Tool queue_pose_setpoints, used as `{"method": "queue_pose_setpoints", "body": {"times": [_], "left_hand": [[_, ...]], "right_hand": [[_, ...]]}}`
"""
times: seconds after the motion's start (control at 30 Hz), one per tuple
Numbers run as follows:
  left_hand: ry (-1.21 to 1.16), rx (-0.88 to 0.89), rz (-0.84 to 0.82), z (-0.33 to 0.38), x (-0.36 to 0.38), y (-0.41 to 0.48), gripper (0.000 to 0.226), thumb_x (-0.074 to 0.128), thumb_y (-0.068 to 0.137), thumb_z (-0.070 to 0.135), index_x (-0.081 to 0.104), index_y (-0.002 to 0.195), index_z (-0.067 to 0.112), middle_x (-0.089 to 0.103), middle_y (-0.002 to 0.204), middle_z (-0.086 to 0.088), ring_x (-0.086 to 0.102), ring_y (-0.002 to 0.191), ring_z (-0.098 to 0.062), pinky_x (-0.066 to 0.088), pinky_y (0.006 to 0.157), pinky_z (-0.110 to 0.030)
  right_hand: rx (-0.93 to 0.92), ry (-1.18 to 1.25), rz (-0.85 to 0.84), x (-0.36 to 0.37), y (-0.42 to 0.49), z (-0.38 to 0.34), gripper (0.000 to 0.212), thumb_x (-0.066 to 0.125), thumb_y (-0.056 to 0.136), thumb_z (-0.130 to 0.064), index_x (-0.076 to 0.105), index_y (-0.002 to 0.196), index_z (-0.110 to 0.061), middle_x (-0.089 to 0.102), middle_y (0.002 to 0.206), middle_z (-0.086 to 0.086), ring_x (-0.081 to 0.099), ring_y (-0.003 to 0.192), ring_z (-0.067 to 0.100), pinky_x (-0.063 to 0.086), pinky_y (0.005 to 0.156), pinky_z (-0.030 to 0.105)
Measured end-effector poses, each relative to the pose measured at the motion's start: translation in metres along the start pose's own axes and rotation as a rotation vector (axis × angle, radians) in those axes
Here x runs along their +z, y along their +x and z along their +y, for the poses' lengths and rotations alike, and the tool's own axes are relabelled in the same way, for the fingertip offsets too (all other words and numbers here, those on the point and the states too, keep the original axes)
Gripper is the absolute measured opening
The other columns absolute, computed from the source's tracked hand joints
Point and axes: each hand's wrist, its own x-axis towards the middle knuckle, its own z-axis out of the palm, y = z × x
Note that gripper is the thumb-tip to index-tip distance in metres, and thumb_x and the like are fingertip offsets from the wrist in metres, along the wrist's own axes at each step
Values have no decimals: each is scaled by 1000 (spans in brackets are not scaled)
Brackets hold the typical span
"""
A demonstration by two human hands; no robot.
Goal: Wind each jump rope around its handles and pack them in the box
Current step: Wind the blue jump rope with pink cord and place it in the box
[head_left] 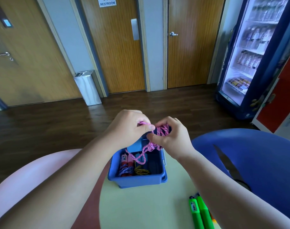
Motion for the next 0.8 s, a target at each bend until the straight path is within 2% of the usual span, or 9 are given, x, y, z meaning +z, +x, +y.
{"method": "queue_pose_setpoints", "body": {"times": [0.07, 0.17, 0.23, 0.33, 0.43, 0.47, 0.67, 0.73, 0.8], "left_hand": [[-68, -73, 32, -5, -4, -6, 7, 85, 82, 32, 82, 78, 28, 71, 78, 10, 67, 78, -9, 53, 70, -30], [-99, -136, 49, -15, -8, -19, 5, 83, 85, 29, 81, 84, 33, 74, 83, 20, 68, 86, 1, 46, 71, -10], [-103, -189, 86, -23, -10, -30, 8, 83, 86, 24, 82, 89, 31, 75, 85, 25, 68, 89, 8, 44, 74, -5], [-133, -269, 201, -36, -19, -46, 10, 88, 79, 21, 82, 83, 28, 75, 79, 22, 69, 83, 3, 44, 70, -6], [-162, -277, 237, -44, -26, -58, 12, 91, 75, 23, 81, 76, 29, 75, 81, 16, 68, 76, -6, 46, 66, -12], [-166, -281, 240, -44, -25, -60, 11, 90, 76, 23, 81, 75, 28, 75, 80, 14, 67, 74, -7, 46, 65, -13], [-128, -264, 365, -43, -18, -59, 8, 88, 79, 19, 82, 82, 22, 76, 84, 12, 69, 78, -7, 51, 66, -15], [-106, -253, 408, -43, -16, -58, 8, 88, 79, 19, 82, 84, 21, 75, 85, 12, 68, 79, -6, 48, 67, -12], [-98, -251, 429, -44, -15, -58, 7, 88, 79, 20, 83, 84, 20, 74, 84, 12, 68, 79, -6, 47, 67, -10]], "right_hand": [[-14, -3, 15, 3, -3, -1, 32, 92, 66, -34, 68, 88, -35, 62, 96, -7, 62, 82, 6, 54, 74, 29], [-20, 91, 23, 4, -6, 0, 31, 93, 68, -28, 72, 90, -33, 62, 94, -6, 64, 80, 10, 55, 73, 31], [-15, 132, 10, 4, -7, 3, 31, 95, 69, -24, 73, 91, -31, 63, 94, -4, 64, 79, 9, 55, 72, 28], [83, 313, 32, -1, -9, 6, 27, 91, 74, -13, 75, 92, -23, 70, 94, 4, 70, 78, 20, 63, 71, 40], [178, 483, 58, -11, -7, 7, 22, 83, 81, 3, 70, 97, -5, 68, 79, 7, 64, 63, 23, 55, 49, 27], [180, 498, 53, -12, -6, 6, 22, 82, 81, 4, 69, 97, -3, 68, 78, 6, 63, 61, 22, 51, 47, 23], [198, 548, 17, -1, -9, -1, 21, 81, 82, 5, 70, 97, -5, 68, 79, 8, 63, 62, 23, 47, 44, 19], [199, 551, 36, 4, -11, 0, 21, 82, 82, 2, 71, 95, -9, 69, 79, 6, 64, 65, 25, 50, 47, 22], [216, 575, 71, 8, -13, 1, 21, 84, 81, 0, 73, 93, -13, 71, 79, 5, 67, 70, 29, 57, 58, 33]]}}
